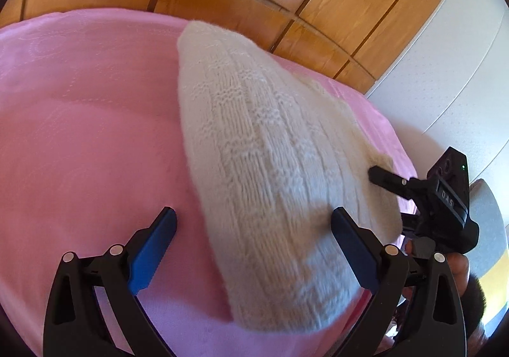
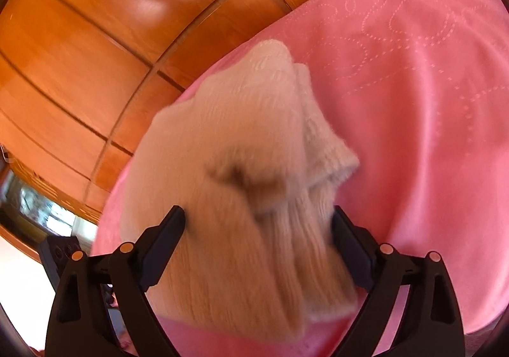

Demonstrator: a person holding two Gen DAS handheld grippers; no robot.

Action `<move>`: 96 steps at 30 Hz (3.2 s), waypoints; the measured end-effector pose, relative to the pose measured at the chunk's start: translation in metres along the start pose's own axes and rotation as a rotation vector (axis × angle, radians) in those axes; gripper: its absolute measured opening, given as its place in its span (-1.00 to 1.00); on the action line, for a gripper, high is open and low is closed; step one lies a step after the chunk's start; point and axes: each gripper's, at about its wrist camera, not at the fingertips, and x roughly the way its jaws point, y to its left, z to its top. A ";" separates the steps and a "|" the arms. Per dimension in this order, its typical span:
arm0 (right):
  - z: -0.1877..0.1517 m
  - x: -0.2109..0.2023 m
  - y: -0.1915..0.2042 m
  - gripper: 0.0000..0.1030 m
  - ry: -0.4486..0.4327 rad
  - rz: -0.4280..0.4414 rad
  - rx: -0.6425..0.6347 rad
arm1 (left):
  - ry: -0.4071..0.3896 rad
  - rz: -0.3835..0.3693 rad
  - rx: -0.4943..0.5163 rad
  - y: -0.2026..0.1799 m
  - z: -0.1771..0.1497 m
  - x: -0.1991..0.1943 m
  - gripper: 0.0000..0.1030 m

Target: Fold small clothes

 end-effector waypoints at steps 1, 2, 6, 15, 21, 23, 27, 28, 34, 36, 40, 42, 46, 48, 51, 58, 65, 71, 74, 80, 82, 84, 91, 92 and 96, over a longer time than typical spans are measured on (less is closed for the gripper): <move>0.004 0.003 -0.001 0.76 -0.001 0.000 0.014 | 0.012 -0.001 -0.003 0.000 0.001 0.003 0.87; 0.006 0.005 -0.002 0.76 -0.003 -0.002 0.021 | 0.020 -0.001 -0.006 0.000 0.002 0.005 0.87; 0.013 0.012 0.001 0.73 -0.023 -0.035 0.004 | 0.029 -0.002 0.006 -0.002 0.006 0.010 0.89; 0.010 0.014 0.014 0.03 -0.043 -0.059 -0.087 | -0.012 0.070 0.150 -0.030 0.011 0.007 0.35; -0.002 0.003 0.036 -0.15 -0.052 -0.034 -0.146 | -0.028 0.080 0.183 -0.028 0.014 -0.018 -0.14; -0.007 0.001 0.044 -0.15 -0.051 -0.016 -0.160 | -0.043 0.090 0.189 -0.022 0.014 -0.032 -0.22; -0.017 0.001 0.067 -0.15 -0.056 0.026 -0.204 | -0.094 0.120 0.197 -0.013 0.014 -0.060 -0.52; -0.018 0.001 0.072 -0.15 -0.058 0.029 -0.218 | -0.109 0.122 0.209 -0.013 0.013 -0.067 -0.52; -0.024 0.002 0.072 -0.15 -0.070 -0.040 -0.220 | -0.062 0.139 0.183 -0.005 0.010 -0.058 0.18; -0.022 -0.001 0.058 -0.15 -0.057 -0.025 -0.162 | -0.073 0.083 0.093 0.006 0.011 -0.056 0.44; -0.018 -0.004 0.038 0.05 -0.043 -0.028 -0.094 | -0.043 0.049 0.012 0.018 0.021 -0.041 0.66; -0.014 -0.001 0.031 0.28 -0.034 -0.029 -0.061 | -0.012 0.025 -0.046 0.026 0.028 -0.030 0.77; -0.009 0.006 0.021 0.63 0.001 -0.019 0.002 | 0.049 -0.076 -0.171 0.040 0.042 -0.010 0.86; -0.005 0.008 0.017 0.63 0.004 -0.010 0.016 | 0.072 -0.102 -0.195 0.040 0.047 -0.002 0.87; 0.000 0.012 0.014 0.63 0.010 -0.007 0.025 | 0.111 -0.126 -0.192 0.037 0.056 0.008 0.87; 0.007 0.017 0.015 0.65 0.009 -0.011 0.002 | 0.184 -0.139 -0.099 0.019 0.067 0.026 0.87; 0.011 0.026 0.023 0.29 0.008 -0.033 -0.079 | 0.154 -0.051 0.038 0.002 0.059 0.031 0.59; 0.004 0.020 0.041 0.01 -0.018 -0.076 -0.186 | 0.057 0.032 0.182 -0.021 0.052 0.012 0.15; -0.001 0.015 0.050 -0.06 -0.038 -0.086 -0.219 | 0.000 0.066 0.282 -0.035 0.044 0.001 0.05; -0.012 0.008 0.074 -0.11 -0.071 -0.084 -0.284 | -0.079 0.091 0.359 -0.043 0.032 -0.020 0.01; -0.016 0.009 0.083 -0.11 -0.071 -0.071 -0.299 | -0.112 0.109 0.374 -0.042 0.029 -0.030 0.01; -0.019 0.014 0.091 -0.11 -0.069 -0.050 -0.311 | -0.146 0.137 0.389 -0.039 0.024 -0.041 0.01; -0.019 0.040 0.134 -0.12 -0.110 -0.006 -0.432 | -0.255 0.230 0.412 -0.019 0.032 -0.062 0.01; -0.016 0.045 0.140 -0.12 -0.116 -0.006 -0.445 | -0.267 0.240 0.409 -0.014 0.041 -0.061 0.01; 0.008 0.061 0.159 -0.12 -0.174 -0.021 -0.495 | -0.315 0.257 0.421 -0.009 0.075 -0.050 0.01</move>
